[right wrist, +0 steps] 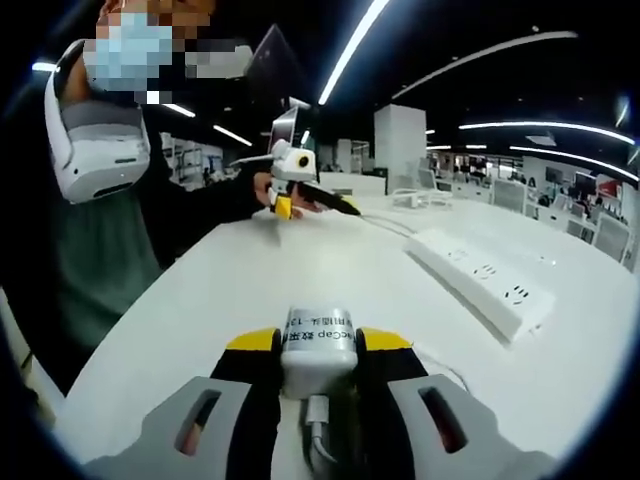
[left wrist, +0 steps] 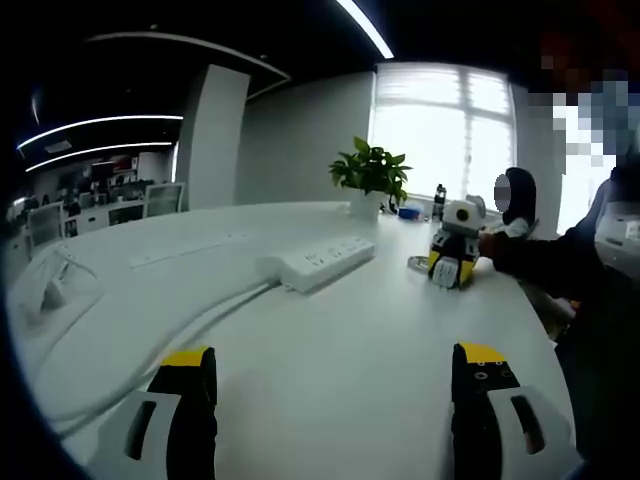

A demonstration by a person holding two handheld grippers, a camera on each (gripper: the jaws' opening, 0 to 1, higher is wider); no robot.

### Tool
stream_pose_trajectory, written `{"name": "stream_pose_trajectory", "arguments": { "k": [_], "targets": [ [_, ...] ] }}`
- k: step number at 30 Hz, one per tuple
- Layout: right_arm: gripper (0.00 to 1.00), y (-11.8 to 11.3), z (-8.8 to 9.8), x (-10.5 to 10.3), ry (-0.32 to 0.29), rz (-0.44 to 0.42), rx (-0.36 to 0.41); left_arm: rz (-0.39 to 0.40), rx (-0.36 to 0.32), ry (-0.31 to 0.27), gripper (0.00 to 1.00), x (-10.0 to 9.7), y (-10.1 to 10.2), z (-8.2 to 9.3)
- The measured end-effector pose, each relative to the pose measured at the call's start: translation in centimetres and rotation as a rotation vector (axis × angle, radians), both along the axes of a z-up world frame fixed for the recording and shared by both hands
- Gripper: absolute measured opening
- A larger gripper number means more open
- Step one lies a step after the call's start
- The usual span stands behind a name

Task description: Straighten the power strip on the desk, plug the charger into it

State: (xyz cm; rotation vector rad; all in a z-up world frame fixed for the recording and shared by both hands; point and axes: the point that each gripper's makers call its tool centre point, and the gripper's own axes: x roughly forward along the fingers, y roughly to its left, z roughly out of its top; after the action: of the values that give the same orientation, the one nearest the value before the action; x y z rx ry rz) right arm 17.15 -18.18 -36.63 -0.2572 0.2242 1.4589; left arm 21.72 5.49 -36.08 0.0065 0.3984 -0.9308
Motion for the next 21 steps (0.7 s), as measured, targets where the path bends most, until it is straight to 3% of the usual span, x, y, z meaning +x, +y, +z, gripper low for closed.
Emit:
{"name": "stream_pose_trajectory", "arguments": {
  "k": [7,21],
  "targets": [
    [0.27,-0.05,0.03,0.02,-0.027,0.006,0.002,-0.004,0.003,0.002,0.99,0.09,-0.07,-0.13],
    [0.27,-0.15,0.27,0.12,0.001,-0.015,0.01,0.008,0.046,-0.007,0.99,0.2,0.24,-0.04]
  ]
}}
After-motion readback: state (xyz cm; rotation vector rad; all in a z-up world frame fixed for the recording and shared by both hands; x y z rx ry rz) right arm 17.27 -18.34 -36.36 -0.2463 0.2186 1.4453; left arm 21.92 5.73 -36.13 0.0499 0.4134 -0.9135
